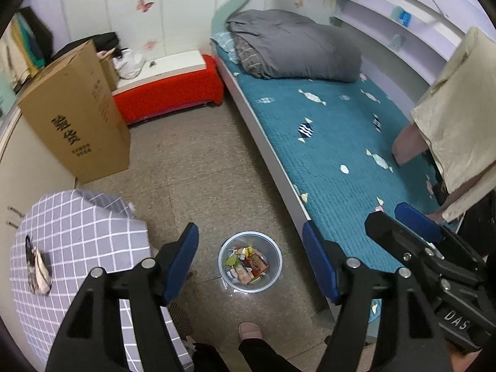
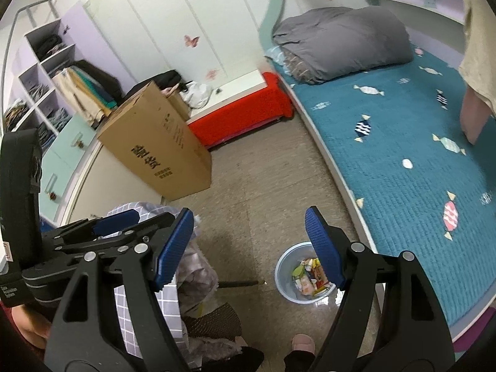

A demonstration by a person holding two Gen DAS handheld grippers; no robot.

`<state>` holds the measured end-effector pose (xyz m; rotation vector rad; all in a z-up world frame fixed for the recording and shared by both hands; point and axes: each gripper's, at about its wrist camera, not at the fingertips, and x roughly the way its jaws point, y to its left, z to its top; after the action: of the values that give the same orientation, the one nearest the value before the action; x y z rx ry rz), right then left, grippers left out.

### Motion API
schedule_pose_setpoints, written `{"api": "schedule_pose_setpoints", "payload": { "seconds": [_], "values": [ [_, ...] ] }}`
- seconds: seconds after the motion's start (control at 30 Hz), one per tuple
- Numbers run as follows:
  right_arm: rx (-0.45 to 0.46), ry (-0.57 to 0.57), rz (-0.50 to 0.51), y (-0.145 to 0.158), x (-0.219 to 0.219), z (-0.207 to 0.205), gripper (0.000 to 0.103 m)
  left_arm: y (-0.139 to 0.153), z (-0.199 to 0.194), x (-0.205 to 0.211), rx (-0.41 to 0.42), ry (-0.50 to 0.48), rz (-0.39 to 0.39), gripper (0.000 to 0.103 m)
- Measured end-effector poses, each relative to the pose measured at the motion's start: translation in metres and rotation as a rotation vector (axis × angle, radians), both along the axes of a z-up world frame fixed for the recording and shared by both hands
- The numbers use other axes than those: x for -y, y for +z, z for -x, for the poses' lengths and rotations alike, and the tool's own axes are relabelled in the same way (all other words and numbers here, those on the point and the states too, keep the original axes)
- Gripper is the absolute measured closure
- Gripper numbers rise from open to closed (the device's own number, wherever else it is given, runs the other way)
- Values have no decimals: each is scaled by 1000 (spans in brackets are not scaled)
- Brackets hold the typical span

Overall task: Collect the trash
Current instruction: 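Move both tools back over the checked table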

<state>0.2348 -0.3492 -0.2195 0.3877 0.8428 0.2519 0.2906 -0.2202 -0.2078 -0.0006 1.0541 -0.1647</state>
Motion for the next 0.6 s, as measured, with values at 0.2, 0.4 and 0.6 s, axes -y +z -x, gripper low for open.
{"api": "schedule_pose_setpoints", "payload": {
  "seconds": [0.2, 0.4, 0.6],
  "values": [
    [0, 121, 5, 1, -40, -4, 29, 3, 18, -42, 4, 127, 14, 35],
    [-7, 275, 8, 1, -100, -9, 29, 2, 43, -105, -4, 289, 24, 34],
    [-19, 434, 9, -2, -176, -11, 29, -4, 73, -178, -18, 449, 25, 35]
  ]
}}
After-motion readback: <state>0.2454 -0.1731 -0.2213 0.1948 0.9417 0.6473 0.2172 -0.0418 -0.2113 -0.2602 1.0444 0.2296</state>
